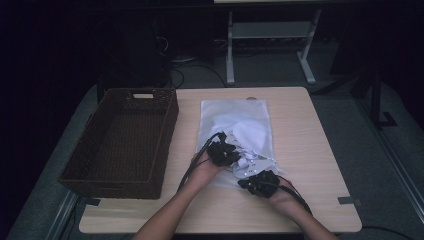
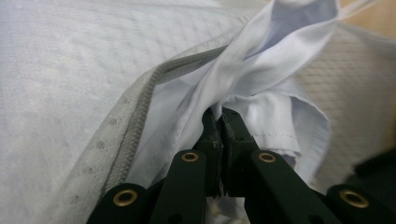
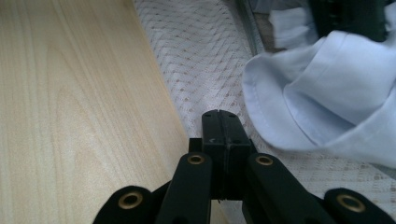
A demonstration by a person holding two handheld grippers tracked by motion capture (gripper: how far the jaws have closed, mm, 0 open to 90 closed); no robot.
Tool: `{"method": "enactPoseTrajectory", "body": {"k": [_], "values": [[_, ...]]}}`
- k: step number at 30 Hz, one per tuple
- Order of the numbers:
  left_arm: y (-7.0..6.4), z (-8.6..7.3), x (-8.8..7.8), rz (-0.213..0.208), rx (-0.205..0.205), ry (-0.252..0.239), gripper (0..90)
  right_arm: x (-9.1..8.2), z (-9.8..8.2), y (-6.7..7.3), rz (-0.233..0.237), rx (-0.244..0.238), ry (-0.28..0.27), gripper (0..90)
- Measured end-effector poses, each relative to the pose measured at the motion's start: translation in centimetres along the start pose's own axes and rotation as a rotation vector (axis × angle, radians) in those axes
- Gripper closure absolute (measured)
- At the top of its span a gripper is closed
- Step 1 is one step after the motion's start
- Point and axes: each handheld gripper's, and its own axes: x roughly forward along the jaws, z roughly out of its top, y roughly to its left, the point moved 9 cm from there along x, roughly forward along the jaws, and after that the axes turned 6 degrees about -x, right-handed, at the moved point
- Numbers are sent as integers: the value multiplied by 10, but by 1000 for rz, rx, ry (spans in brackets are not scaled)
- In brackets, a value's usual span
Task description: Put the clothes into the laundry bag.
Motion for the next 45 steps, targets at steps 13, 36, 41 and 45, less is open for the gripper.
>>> {"method": "enactPoseTrajectory", "body": {"k": [13,36,41,45], "values": [[45,14,19,159,-57,8,873,0,1,1,-14,-5,9,900],[93,30,38,303,-94,12,867,0,0,2,-27,-14,8,900],[81,27,27,221,-118,-11,823,0,0,2,-23,-8,4,900],[69,22,9,162,-144,-44,778,0,0,2,-20,-1,0,900]]}}
